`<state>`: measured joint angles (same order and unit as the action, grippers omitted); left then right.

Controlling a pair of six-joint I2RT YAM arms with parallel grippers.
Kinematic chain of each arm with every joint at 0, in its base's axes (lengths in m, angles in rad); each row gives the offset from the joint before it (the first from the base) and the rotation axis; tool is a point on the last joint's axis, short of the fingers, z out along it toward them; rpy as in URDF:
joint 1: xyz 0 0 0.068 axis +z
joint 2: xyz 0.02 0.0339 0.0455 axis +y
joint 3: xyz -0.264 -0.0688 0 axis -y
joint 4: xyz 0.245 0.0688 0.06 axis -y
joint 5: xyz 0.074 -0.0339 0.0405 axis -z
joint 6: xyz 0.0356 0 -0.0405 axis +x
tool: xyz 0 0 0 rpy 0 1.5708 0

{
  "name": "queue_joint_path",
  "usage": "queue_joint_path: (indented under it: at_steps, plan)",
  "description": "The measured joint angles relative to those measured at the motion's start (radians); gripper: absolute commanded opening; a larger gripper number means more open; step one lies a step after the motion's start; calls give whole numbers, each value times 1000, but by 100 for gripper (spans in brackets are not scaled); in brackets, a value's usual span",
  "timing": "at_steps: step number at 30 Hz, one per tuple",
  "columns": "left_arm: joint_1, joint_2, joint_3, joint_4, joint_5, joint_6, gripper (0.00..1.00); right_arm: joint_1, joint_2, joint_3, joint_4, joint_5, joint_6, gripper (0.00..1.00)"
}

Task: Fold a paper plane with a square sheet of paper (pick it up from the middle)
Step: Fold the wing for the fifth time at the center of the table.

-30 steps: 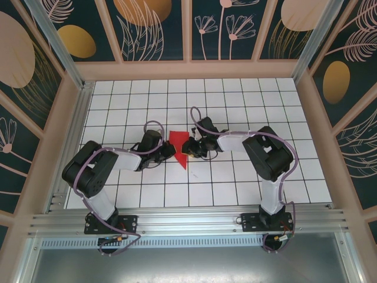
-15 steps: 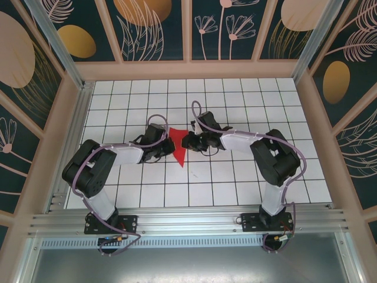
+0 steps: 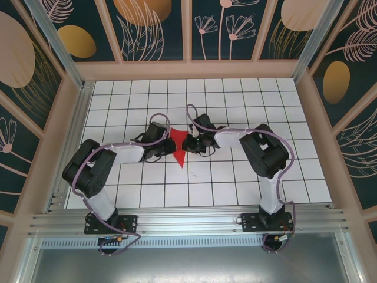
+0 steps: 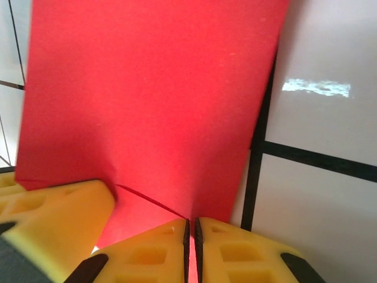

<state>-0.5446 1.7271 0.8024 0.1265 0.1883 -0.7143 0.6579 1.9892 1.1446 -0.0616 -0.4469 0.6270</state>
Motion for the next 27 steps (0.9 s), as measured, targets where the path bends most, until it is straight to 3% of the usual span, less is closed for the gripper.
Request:
queue_joint_path:
  at_steps: [5, 12, 27]
  plan:
    - [-2, 0, 8, -1, -7, -41, 30, 0, 7, 12, -14, 4, 0, 14]
    - [-6, -25, 2, 3, 9, -114, 30, 0, 19, 32, -34, 8, 3, 13]
    - [-7, -63, -30, 56, 35, -209, 10, 13, 35, 72, -80, 35, 3, 13]
